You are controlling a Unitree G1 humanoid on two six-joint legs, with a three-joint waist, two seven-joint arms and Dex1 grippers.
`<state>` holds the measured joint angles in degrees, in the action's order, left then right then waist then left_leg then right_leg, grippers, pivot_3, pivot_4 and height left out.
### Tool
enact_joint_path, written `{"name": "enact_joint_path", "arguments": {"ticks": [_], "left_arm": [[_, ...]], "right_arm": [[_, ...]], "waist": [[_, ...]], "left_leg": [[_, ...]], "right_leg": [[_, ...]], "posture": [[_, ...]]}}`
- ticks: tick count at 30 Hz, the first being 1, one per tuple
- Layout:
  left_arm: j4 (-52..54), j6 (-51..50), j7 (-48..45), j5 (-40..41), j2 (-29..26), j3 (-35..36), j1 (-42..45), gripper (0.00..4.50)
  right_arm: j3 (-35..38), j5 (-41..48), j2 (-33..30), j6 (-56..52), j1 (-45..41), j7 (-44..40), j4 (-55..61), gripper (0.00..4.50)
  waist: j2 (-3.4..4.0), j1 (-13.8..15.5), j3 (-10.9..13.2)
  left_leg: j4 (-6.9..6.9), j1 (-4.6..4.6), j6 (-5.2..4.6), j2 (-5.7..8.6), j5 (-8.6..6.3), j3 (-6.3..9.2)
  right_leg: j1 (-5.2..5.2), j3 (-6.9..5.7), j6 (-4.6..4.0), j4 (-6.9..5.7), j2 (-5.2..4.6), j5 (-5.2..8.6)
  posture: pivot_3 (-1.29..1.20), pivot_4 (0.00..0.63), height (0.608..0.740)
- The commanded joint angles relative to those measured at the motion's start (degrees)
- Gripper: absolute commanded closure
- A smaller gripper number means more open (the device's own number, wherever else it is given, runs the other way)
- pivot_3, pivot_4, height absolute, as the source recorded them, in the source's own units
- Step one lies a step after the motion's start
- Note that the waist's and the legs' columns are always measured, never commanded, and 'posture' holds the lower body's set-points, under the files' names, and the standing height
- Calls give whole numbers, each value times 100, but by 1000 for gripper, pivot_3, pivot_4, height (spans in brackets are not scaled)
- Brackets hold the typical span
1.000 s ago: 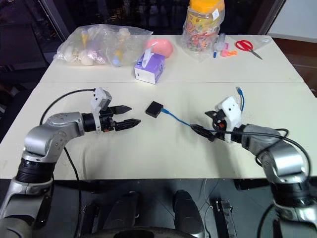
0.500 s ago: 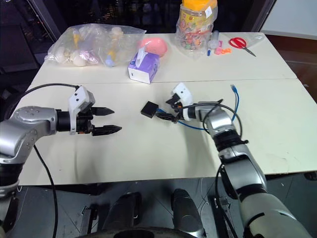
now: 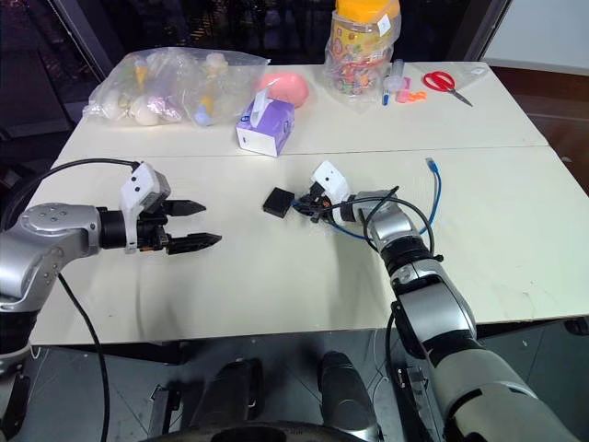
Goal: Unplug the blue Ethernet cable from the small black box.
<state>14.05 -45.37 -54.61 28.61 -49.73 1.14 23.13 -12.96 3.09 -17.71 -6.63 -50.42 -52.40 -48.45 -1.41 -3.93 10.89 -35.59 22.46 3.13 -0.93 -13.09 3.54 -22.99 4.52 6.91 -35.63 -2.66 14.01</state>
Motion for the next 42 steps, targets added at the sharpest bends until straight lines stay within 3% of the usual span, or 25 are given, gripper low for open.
{"name": "enact_joint_path", "arguments": {"ticks": [1,5,10,18,24,27,35,38,42], "left_arm": [[-336,322,-5,-40,249,22,403,316],[-1866,503,4,258,1225,274,1312,316],[-3619,776,-1186,390,1969,33,2241,316],[-6485,1892,-1984,-236,2880,-58,3820,316],[-7672,2429,-2150,-486,3397,132,4544,316],[-7864,2420,-2348,-533,3506,193,4663,1089],[-7970,2392,-2499,-642,3594,371,4717,4005],[-7943,2423,-2479,-698,3629,383,4666,4005],[-7910,2417,-2352,-670,3682,495,4572,4005]], "right_arm": [[-373,-738,-299,607,390,345,544,4481],[-604,-1737,-858,2188,803,1208,2283,4481],[-169,-1916,-1317,2633,1117,1694,3504,4481],[328,-1894,-1693,2465,1434,1934,4466,4481],[456,-1955,-1738,2108,1692,1985,4963,4481],[474,-1993,-1746,1915,1810,1985,5191,4500],[500,-2034,-1785,1685,1971,1984,5467,4500],[491,-2019,-1791,1652,2003,1928,5486,4500],[561,-1948,-1816,1494,2105,1827,5609,2727]], "waist": [[2,41,-1],[4,160,-2],[3,134,-1],[0,137,-1],[-1,134,0],[-1,132,0],[-1,143,0],[-1,140,0],[-1,141,0]], "left_leg": [[1,0,0,0,0,0],[-13,4,1,6,1,0],[-12,8,2,7,1,-3],[-10,9,1,7,1,-2],[-10,18,1,9,1,-2],[-7,17,1,8,1,-1],[-9,19,1,9,1,-1],[-8,19,1,9,1,-1],[-8,19,1,8,1,0]], "right_leg": [[1,-1,0,1,-1,0],[1,-1,3,4,-2,1],[-1,1,5,3,-2,1],[-2,2,4,4,0,1],[-3,2,6,13,0,2],[-5,2,7,12,1,2],[-8,3,7,9,0,2],[-7,3,7,9,0,2],[-8,3,7,9,0,2]], "posture": [[0,150,739],[0,150,739],[0,150,739],[0,150,739],[0,150,739],[0,150,739],[0,150,739],[0,150,739],[0,150,739]]}}
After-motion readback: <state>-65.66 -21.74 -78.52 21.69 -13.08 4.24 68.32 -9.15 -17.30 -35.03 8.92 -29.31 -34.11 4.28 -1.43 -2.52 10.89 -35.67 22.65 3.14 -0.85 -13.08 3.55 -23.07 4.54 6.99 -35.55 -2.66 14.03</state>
